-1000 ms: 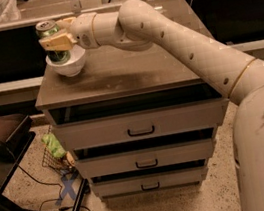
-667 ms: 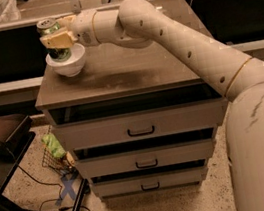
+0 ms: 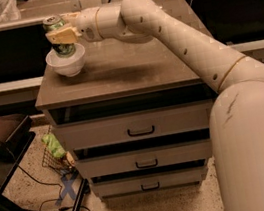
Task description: Place green can into white bowl
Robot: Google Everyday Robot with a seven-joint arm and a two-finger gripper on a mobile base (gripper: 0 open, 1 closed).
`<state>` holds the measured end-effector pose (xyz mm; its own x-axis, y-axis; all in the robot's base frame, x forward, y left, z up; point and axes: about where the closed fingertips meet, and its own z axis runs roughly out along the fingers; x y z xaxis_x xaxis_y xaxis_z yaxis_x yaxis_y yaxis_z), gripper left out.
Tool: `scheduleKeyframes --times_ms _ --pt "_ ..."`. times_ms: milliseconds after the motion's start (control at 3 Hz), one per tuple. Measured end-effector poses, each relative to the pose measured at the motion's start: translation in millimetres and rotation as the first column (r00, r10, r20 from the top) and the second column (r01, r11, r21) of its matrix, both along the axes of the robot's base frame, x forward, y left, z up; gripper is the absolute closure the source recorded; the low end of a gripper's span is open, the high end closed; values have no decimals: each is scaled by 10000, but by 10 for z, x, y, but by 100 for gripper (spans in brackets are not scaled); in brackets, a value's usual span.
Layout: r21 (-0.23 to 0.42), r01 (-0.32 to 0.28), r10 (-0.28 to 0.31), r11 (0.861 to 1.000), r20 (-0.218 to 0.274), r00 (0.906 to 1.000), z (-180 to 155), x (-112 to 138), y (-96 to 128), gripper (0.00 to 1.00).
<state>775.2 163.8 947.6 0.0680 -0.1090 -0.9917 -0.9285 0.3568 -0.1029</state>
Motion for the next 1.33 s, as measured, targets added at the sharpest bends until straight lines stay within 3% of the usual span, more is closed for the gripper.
scheduleKeyframes --times_ms 667,1000,1333 --pt "315 226 -216 9992 -332 9992 -76 6 -302 100" --pt "345 204 -192 9992 -363 9992 -83 -6 -301 86" --pt "346 155 -143 9993 -369 9992 -86 -14 -266 62"
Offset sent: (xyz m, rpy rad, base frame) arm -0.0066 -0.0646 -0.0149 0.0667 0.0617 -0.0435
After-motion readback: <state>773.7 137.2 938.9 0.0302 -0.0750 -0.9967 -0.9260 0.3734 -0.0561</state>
